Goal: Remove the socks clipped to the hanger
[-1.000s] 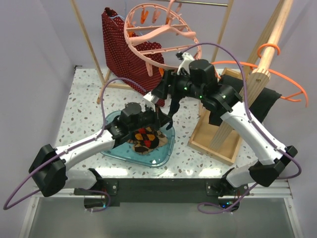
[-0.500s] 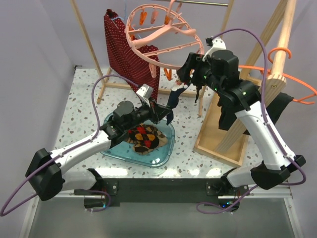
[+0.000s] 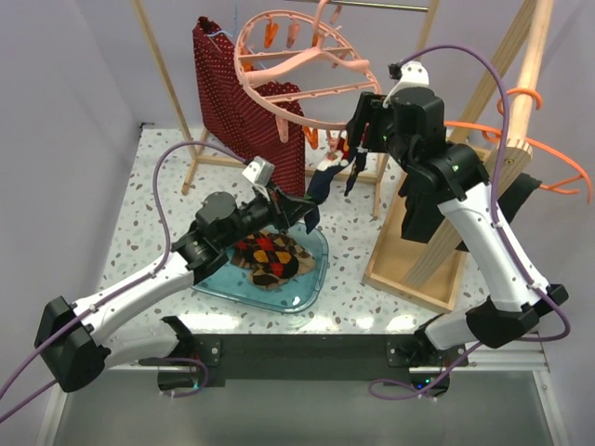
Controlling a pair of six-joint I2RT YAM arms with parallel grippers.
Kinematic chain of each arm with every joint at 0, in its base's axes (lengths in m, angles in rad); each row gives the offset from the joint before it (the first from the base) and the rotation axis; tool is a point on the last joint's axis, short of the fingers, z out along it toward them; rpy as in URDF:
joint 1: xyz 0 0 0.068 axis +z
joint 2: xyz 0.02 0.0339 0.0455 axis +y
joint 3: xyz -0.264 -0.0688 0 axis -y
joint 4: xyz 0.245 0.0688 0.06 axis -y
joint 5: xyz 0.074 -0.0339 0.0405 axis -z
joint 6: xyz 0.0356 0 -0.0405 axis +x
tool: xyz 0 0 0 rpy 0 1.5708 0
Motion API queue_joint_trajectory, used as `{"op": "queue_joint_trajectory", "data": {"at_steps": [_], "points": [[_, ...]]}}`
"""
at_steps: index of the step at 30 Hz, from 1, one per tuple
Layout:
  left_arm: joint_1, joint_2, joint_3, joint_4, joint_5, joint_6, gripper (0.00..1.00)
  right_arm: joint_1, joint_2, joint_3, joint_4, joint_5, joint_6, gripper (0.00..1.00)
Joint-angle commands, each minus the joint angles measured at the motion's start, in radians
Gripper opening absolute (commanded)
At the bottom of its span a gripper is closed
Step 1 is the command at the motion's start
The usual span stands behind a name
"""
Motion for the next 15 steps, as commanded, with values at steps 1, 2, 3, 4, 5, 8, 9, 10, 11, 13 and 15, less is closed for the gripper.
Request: {"op": "queue_joint_trajectory", "data": {"at_steps": [1,2,3,4,5,8,9,10,11,13,15], "points": [[0.002,-0.048,0.015,-0.025,0.004,0.008,0.00,-0.003,0.005,-0.023,0.055,0.017,-0.012,0.66],[0.002,-0.054,0.015,-0.028,0.007,0.008,0.00,-0.006,0.004,-0.029,0.064,0.017,-0.012,0.65],[0.001,-0.059,0.016,-0.033,0.008,0.008,0.00,-0.005,0.005,-0.044,0.068,0.015,-0.012,0.65],[0.002,-0.069,0.016,-0.039,0.007,0.008,0.00,-0.006,0.001,-0.050,0.079,0.008,-0.009,0.65],[0.002,-0.076,0.015,-0.042,0.007,0.008,0.00,-0.006,-0.002,-0.058,0.087,-0.006,-0.005,0.63],[0.002,-0.092,0.015,-0.056,0.011,0.007,0.00,-0.005,-0.007,-0.092,0.123,-0.046,0.011,0.63],[0.002,-0.102,0.013,-0.062,0.011,0.007,0.00,-0.005,-0.007,-0.099,0.131,-0.052,0.019,0.63],[0.002,-0.106,0.012,-0.064,0.014,0.005,0.00,-0.005,-0.007,-0.109,0.157,-0.067,0.022,0.63],[0.002,-0.111,0.010,-0.064,0.013,0.005,0.00,-0.006,-0.005,-0.118,0.166,-0.072,0.025,0.62],[0.002,-0.122,0.010,-0.071,0.011,0.005,0.00,-0.005,-0.004,-0.127,0.188,-0.078,0.041,0.62],[0.002,-0.132,0.010,-0.079,0.011,0.005,0.00,-0.006,-0.007,-0.147,0.211,-0.069,0.051,0.62]]}}
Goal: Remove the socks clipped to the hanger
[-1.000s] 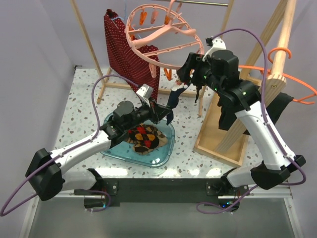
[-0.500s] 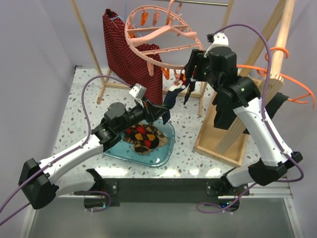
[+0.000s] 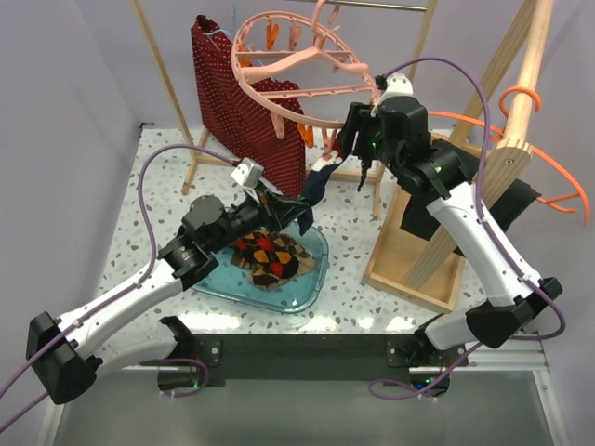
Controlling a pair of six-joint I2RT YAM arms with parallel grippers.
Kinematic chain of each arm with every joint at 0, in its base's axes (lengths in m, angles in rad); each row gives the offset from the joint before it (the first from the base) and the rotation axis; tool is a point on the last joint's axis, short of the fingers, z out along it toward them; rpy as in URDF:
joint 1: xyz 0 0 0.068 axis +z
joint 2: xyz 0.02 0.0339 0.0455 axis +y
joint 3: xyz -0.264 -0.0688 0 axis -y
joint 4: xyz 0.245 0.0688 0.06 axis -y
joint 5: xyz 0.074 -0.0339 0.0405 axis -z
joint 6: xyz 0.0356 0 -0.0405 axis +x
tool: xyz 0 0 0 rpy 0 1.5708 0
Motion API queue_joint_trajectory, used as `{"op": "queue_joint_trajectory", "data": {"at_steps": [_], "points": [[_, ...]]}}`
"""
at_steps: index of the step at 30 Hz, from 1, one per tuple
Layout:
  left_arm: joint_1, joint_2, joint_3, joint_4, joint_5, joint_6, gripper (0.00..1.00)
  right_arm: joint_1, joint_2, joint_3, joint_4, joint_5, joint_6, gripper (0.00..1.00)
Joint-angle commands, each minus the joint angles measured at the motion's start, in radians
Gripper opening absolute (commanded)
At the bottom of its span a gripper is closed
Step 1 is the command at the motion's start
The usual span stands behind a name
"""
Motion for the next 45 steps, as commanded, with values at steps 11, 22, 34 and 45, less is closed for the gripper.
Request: {"op": "queue_joint_trajectory", "data": {"at_steps": [11,22,34,45], "points": [[0.002,-0.022,0.003,0.017,0.020,-0.013,0.00,-0.006,0.005,-0.088,0.293,-0.042,0.070,0.56],[0.002,-0.018,-0.005,0.032,0.023,-0.021,0.00,-0.006,-0.029,-0.207,0.464,-0.039,0.104,0.36],[0.001,0.005,-0.031,0.049,0.024,-0.028,0.00,-0.006,-0.052,-0.231,0.484,-0.019,0.041,0.00],[0.002,-0.013,-0.109,-0.155,-0.094,0.016,0.00,-0.005,-0.050,-0.205,0.381,-0.016,0.039,0.00]]}}
